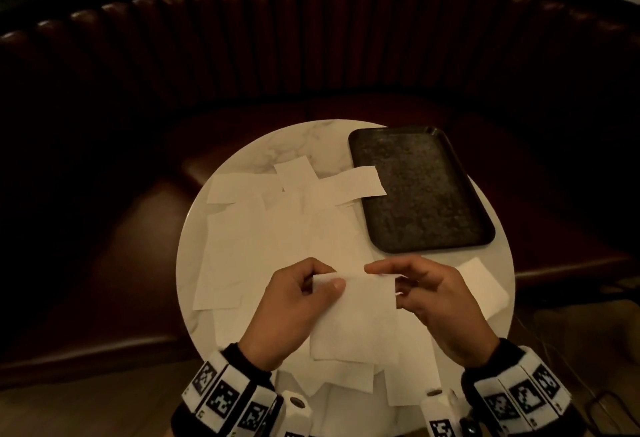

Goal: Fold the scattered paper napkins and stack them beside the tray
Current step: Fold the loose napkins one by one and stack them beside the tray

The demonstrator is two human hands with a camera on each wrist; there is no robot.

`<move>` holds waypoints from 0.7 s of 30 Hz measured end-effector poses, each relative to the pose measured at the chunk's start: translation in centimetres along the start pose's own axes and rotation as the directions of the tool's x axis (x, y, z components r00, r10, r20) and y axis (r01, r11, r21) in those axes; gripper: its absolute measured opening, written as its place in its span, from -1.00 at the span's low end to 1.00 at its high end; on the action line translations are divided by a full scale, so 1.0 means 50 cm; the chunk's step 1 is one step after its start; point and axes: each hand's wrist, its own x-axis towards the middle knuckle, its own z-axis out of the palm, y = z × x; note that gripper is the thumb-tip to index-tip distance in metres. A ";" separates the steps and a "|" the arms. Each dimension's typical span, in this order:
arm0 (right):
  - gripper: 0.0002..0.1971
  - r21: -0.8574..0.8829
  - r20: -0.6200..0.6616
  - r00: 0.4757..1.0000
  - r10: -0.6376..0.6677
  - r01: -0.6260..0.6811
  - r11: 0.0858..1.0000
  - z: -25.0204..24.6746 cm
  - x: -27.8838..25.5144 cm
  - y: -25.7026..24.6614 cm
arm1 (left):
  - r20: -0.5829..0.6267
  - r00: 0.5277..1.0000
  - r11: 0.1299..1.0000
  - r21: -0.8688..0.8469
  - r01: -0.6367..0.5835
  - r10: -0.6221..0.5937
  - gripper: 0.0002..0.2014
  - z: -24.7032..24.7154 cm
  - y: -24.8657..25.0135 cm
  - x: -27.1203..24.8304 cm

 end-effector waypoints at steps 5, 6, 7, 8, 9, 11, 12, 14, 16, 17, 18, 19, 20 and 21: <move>-0.89 -0.274 -0.034 0.999 0.027 -0.036 0.961 0.022 0.019 -0.005 | -0.005 0.999 0.998 0.056 -0.039 0.039 -0.91 0.017 0.003 0.009; -0.94 -0.348 -0.050 0.999 0.007 -0.024 0.937 0.029 0.021 -0.001 | -0.012 0.999 0.997 0.056 -0.047 0.047 -0.90 0.022 0.005 0.010; -0.95 -0.354 -0.062 0.998 -0.003 -0.019 0.935 0.033 0.022 0.003 | -0.024 0.998 0.997 0.056 -0.057 0.059 -0.88 0.025 0.006 0.012; -0.95 -0.321 -0.067 0.998 -0.001 -0.021 0.947 0.035 0.022 0.006 | -0.036 0.997 0.996 0.060 -0.070 0.072 -0.86 0.028 0.006 0.013; -0.95 -0.284 -0.063 0.998 0.000 -0.018 0.959 0.035 0.021 0.006 | -0.047 0.995 0.994 0.069 -0.082 0.086 -0.84 0.029 0.005 0.015; -0.94 -0.231 -0.059 0.998 -0.007 -0.007 0.973 0.032 0.019 0.007 | -0.049 0.992 0.989 0.100 -0.110 0.115 -0.85 0.033 0.003 0.015; -0.93 -0.214 -0.066 0.998 -0.014 0.000 0.977 0.030 0.018 0.008 | -0.038 0.991 0.985 0.119 -0.122 0.127 -0.86 0.036 0.002 0.016; -0.94 -0.210 -0.089 0.996 -0.031 0.012 0.978 0.028 0.019 0.009 | -0.023 0.991 0.981 0.145 -0.129 0.133 -0.87 0.044 0.000 0.017; -0.91 -0.205 -0.136 0.990 -0.028 0.000 0.979 0.015 0.018 0.012 | -0.047 0.991 0.983 0.141 -0.120 0.128 -0.86 0.051 -0.002 0.021; -0.90 -0.182 -0.168 0.986 -0.017 -0.014 0.983 0.005 0.016 0.013 | -0.067 0.989 0.984 0.134 -0.120 0.130 -0.83 0.055 -0.002 0.023; -0.89 -0.150 -0.196 0.981 0.002 -0.032 0.988 -0.007 0.013 0.014 | -0.086 0.987 0.985 0.126 -0.121 0.133 -0.77 0.059 -0.003 0.025; -0.89 -0.120 -0.214 0.977 0.023 -0.050 0.992 -0.018 0.009 0.014 | -0.104 0.986 0.986 0.117 -0.119 0.131 -0.72 0.064 -0.005 0.028; -0.89 -0.104 -0.224 0.974 0.041 -0.066 0.992 -0.029 0.006 0.014 | -0.117 0.985 0.988 0.104 -0.113 0.125 -0.70 0.072 -0.006 0.030; -0.90 -0.104 -0.229 0.972 0.055 -0.081 0.991 -0.038 0.003 0.015 | -0.122 0.986 0.990 0.094 -0.105 0.116 -0.68 0.080 -0.008 0.032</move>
